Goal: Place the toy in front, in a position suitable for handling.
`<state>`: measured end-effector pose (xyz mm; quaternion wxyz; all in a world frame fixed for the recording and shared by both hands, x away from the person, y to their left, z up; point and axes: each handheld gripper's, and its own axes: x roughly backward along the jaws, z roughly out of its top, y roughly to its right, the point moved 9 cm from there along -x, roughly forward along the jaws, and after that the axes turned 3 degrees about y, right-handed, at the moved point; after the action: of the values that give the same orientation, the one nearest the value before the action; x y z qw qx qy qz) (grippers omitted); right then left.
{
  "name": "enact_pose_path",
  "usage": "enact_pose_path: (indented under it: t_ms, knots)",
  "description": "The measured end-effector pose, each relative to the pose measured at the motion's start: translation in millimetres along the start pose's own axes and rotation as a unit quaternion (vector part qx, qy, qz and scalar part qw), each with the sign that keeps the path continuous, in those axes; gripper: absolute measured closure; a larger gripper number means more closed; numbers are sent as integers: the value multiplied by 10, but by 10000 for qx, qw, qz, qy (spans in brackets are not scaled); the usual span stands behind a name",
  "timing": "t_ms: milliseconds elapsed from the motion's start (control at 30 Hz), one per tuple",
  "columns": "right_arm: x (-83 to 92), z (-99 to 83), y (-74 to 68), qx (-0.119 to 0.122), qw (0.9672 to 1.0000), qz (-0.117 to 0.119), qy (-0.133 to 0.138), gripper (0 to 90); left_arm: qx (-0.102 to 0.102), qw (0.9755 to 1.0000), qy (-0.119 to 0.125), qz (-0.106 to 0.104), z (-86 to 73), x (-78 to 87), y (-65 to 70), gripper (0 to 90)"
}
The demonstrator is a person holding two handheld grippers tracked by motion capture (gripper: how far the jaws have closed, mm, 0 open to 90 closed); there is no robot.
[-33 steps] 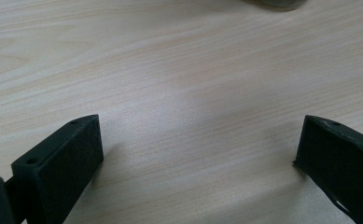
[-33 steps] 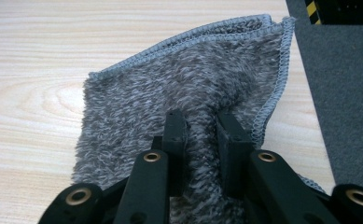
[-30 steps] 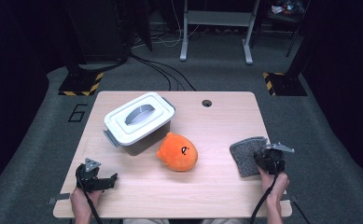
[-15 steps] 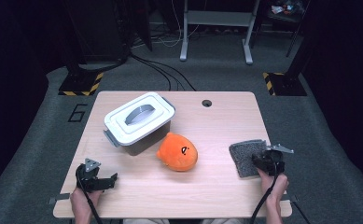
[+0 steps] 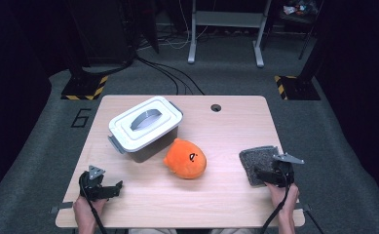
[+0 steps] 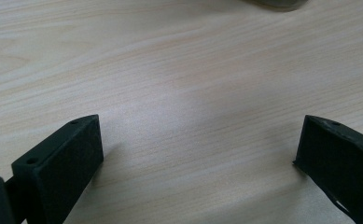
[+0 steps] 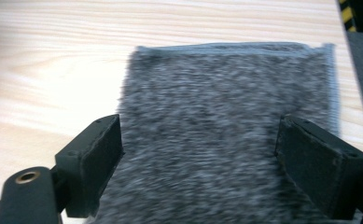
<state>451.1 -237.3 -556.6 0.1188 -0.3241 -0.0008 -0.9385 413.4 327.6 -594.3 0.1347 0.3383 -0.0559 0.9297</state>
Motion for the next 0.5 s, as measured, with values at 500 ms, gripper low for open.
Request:
enact_pose_path:
  t_ms: [500]
  knots:
    - [100,-64,-791,888,9936,663,225,5,37,10000,-3,-14,1,-5,-2,4]
